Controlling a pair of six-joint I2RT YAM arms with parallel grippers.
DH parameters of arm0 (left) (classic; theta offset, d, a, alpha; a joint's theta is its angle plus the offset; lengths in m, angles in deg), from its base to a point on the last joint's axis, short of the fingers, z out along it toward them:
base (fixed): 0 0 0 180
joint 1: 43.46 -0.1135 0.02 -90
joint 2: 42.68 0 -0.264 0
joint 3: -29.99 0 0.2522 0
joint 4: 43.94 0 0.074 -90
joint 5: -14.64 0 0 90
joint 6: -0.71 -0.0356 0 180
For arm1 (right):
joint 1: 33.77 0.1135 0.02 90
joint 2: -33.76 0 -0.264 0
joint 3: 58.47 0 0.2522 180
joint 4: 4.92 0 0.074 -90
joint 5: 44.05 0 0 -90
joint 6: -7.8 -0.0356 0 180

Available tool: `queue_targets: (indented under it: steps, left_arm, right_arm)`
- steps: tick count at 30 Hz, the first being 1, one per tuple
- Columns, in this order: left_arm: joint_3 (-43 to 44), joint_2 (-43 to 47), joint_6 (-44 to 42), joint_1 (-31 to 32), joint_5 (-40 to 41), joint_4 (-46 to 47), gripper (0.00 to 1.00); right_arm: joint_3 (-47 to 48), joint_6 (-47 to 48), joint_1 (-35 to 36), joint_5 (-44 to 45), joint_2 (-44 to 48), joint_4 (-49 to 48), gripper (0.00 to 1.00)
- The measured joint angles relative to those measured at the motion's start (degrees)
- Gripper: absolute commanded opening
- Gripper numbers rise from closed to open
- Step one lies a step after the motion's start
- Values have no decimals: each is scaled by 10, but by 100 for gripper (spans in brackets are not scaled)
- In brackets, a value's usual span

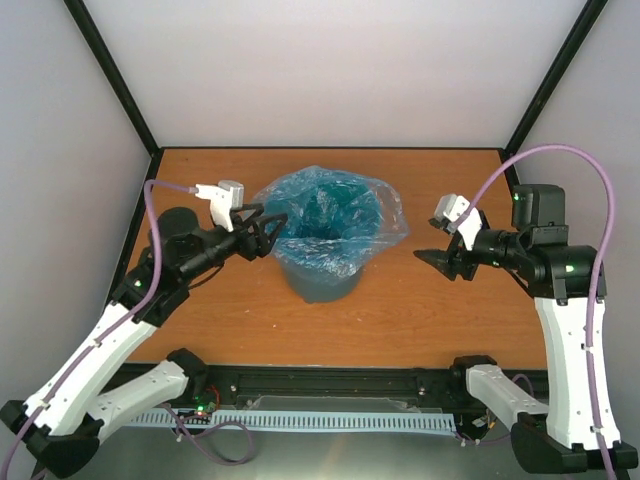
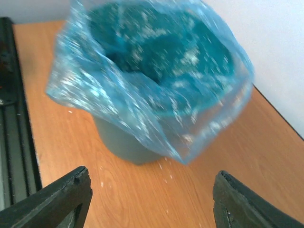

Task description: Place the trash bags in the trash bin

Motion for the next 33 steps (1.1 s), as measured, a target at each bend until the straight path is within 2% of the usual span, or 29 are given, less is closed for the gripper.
queue_targets:
  steps: [3, 7, 11, 17, 21, 23, 25, 28, 29, 33]
  left_arm:
    - [29, 7, -17, 0, -68, 0, 73]
    - [87, -29, -57, 0, -129, -28, 76]
    - [114, -75, -106, 1, -162, -82, 77]
    - [138, -127, -170, 23, -175, -167, 74]
    - [164, -136, -205, 42, -160, -196, 62]
    - [168, -135, -223, 52, -155, -205, 56]
    - [168, -136, -238, 60, -150, -212, 52]
    - [165, -135, -253, 71, -143, -216, 51]
    - [162, -134, -255, 73, -142, -216, 47]
    - [137, -130, -259, 83, -130, -215, 20]
  right_arm:
    - [19, 8, 38, -25, -3, -1, 70]
    - [20, -2, 139, 0, -28, -23, 73]
    - [19, -17, 228, 47, -68, -59, 73]
    - [18, -38, 296, 117, -116, -120, 66]
    - [10, -43, 321, 143, -144, -148, 47]
    - [5, -49, 331, 151, -151, -156, 31]
    - [0, -49, 338, 156, -150, -161, 21]
    - [-8, -50, 346, 161, -141, -170, 18]
    - [-11, -52, 349, 162, -136, -171, 18]
    - [-21, -52, 360, 163, -116, -171, 15]
